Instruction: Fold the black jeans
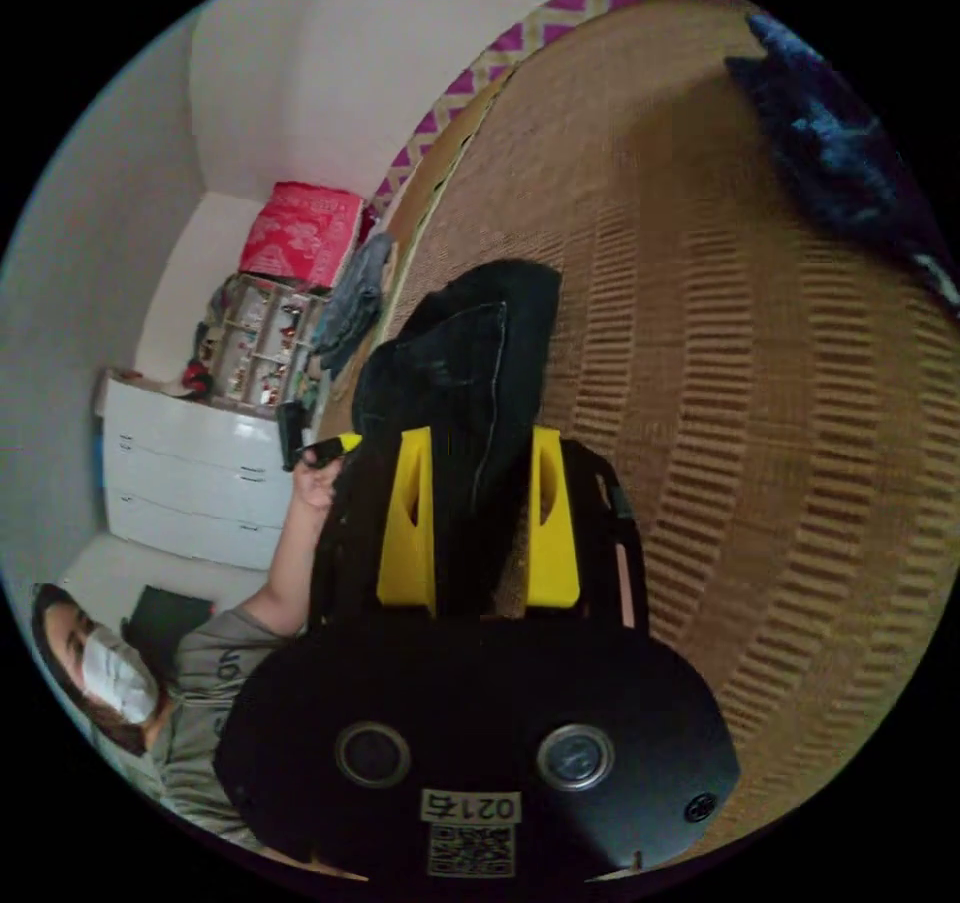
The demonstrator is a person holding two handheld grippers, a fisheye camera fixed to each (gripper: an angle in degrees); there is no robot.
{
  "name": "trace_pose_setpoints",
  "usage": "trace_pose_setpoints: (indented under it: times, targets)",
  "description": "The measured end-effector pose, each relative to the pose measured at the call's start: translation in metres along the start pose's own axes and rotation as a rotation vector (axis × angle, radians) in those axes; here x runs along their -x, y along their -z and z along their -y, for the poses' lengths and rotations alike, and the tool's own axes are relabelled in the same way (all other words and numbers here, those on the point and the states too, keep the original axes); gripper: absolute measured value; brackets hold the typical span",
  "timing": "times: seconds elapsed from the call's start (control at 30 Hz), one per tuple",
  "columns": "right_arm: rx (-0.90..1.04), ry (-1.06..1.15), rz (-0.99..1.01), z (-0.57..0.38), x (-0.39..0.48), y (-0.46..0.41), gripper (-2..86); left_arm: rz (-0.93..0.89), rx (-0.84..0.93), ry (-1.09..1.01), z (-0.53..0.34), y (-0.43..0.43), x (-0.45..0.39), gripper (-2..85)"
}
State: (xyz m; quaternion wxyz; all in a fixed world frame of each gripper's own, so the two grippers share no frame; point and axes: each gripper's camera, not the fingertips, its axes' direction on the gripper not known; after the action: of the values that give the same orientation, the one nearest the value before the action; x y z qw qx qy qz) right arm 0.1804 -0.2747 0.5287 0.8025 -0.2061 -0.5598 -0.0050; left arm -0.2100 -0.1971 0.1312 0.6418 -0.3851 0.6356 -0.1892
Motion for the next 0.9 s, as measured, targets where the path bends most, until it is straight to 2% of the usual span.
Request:
trace_pose_setpoints:
  times: [0.13,0.2,0.23,0.3,0.4,0.5,0.63,0.77,0.9]
  targets:
    - [0.029,0.006,-0.016,0.025,-0.002,0.016,9.9,-0.009,0.075,-0.011,0.011,-0.003,0.0,9.4]
    - [0.013,0.006,0.001,0.028,-0.006,0.028,7.7,-0.03,0.039,-0.018,0.007,0.002,-0.003,7.2]
    - [-0.012,0.003,0.073,0.029,-0.01,0.039,6.7,-0.026,0.022,-0.031,0.004,0.006,-0.01,6.6]
    - [-0.025,0.014,0.133,0.03,-0.007,0.055,6.3,-0.032,-0.01,-0.071,0.001,0.016,-0.029,6.0]
    - [-0.057,0.104,0.12,0.034,0.014,0.096,6.1,-0.041,-0.049,-0.194,0.009,0.028,-0.081,5.8]
    - [-0.148,0.171,0.108,0.04,0.026,0.167,6.1,-0.056,-0.061,-0.297,0.042,0.018,-0.138,5.8]
    - [-0.283,0.19,-0.028,0.06,0.024,0.281,6.2,-0.082,-0.031,-0.377,0.127,-0.048,-0.213,6.0]
    - [-0.414,0.119,-0.16,0.092,-0.005,0.379,6.2,-0.072,-0.002,-0.413,0.216,-0.14,-0.279,6.3]
    - [-0.494,0.011,-0.261,0.122,-0.048,0.415,6.5,-0.01,0.051,-0.382,0.27,-0.225,-0.302,7.3]
